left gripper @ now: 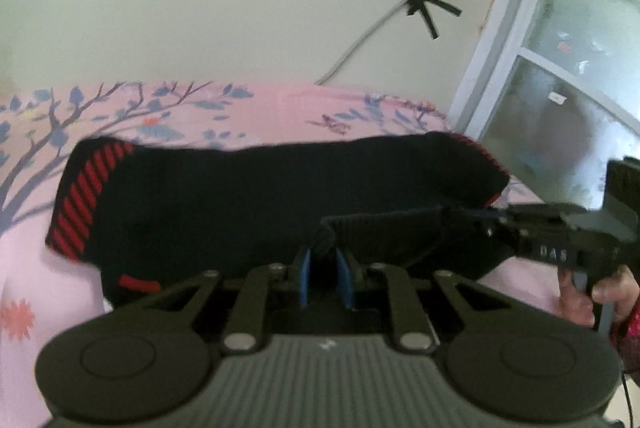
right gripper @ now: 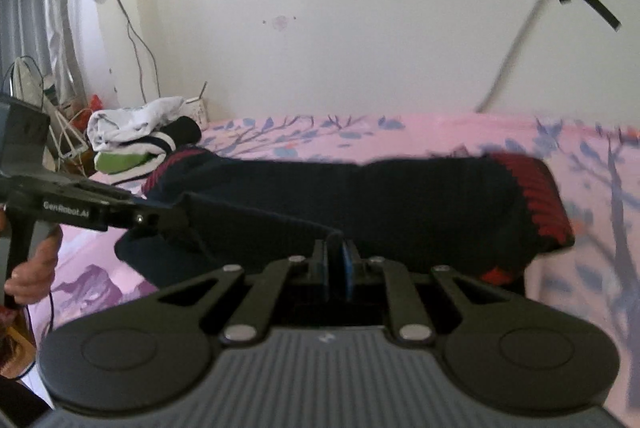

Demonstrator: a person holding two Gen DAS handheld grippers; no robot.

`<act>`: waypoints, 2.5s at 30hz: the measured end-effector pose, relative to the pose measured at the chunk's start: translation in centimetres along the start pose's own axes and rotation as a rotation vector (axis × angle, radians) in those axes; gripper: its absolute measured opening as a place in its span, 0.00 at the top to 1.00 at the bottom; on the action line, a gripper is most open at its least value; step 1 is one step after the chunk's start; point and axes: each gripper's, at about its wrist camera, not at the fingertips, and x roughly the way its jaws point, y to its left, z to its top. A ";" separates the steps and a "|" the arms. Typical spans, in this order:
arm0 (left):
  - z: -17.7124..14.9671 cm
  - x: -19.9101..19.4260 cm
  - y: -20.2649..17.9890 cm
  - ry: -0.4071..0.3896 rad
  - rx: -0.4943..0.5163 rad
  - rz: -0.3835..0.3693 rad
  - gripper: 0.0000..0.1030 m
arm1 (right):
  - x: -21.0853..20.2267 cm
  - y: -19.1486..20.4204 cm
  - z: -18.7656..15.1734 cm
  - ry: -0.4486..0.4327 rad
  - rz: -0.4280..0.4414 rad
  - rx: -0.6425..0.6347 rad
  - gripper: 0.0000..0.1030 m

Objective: Fold small clothes

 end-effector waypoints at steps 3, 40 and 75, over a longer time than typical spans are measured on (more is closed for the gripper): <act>-0.6 0.0 0.3 0.025 -0.016 -0.008 0.80 | 0.3 0.2 -1.0 0.001 0.008 0.005 0.89; 2.5 4.2 2.1 -0.022 -0.097 -0.044 0.92 | -1.7 -10.7 1.8 -0.123 -0.173 0.425 0.65; 2.1 7.1 1.5 0.047 -0.213 -0.223 0.95 | 0.4 -3.1 6.8 -0.094 0.158 0.472 0.76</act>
